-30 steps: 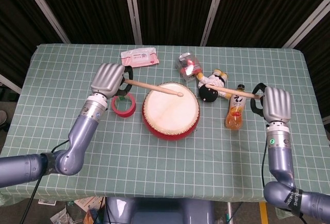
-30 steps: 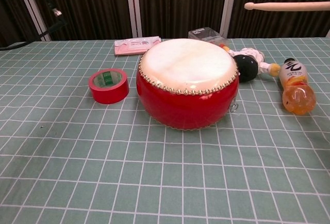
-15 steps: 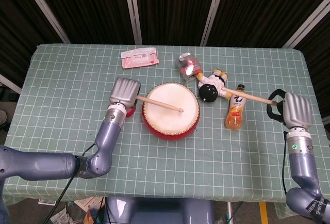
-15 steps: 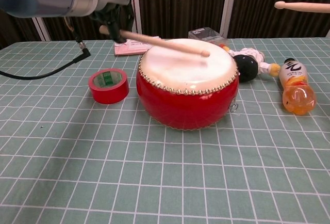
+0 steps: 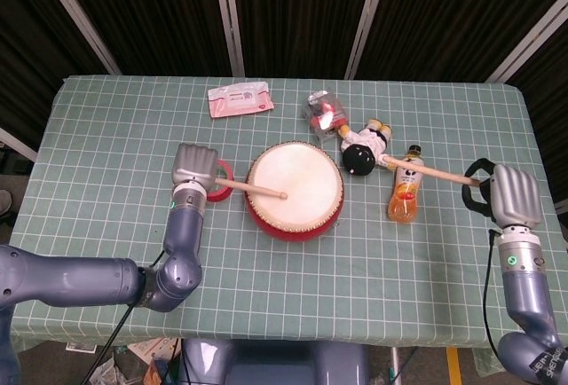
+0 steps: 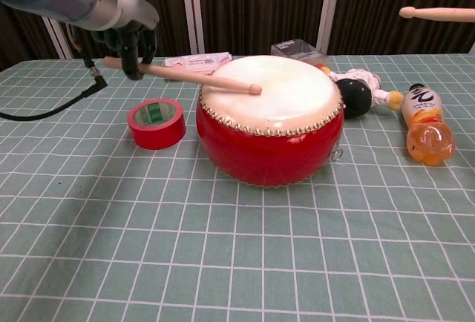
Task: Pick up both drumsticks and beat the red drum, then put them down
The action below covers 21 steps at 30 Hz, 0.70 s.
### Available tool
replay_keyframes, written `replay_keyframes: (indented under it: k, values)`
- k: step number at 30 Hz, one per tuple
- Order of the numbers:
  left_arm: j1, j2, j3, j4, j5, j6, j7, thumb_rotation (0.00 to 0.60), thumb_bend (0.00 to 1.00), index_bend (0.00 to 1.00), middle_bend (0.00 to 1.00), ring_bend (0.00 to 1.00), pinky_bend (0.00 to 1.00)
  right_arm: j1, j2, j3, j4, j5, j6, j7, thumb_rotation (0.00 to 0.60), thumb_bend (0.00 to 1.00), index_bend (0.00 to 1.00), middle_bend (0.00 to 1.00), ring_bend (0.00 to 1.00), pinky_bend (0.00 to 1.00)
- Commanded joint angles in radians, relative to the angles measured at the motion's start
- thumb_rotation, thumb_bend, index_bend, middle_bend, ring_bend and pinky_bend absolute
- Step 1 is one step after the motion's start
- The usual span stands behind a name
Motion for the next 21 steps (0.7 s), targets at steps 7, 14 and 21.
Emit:
replay_keyframes:
  k: [7, 14, 21]
  values:
    - [0.216, 0.19, 0.025, -0.4, 0.349, 0.054, -0.321, 0.6, 0.59, 0.78, 1.0, 1.0, 1.0, -0.086, 0.063, -0.085, -0.068, -0.142, 0.011, 0.028, 0.6, 0.6, 1.0, 1.0, 1.0, 1.0]
    - [0.313, 0.203, 0.134, -0.507, 0.455, 0.089, -0.391, 0.6, 0.59, 0.77, 1.0, 1.0, 1.0, -0.157, 0.093, -0.189, -0.074, -0.262, -0.016, 0.045, 0.6, 0.59, 1.0, 1.0, 1.0, 1.0]
    - [0.39, 0.122, 0.271, -0.495, 0.552, 0.136, -0.403, 0.6, 0.58, 0.76, 1.0, 1.0, 1.0, -0.197, 0.058, -0.272, -0.018, -0.329, -0.059, 0.014, 0.6, 0.59, 1.0, 1.0, 1.0, 1.0]
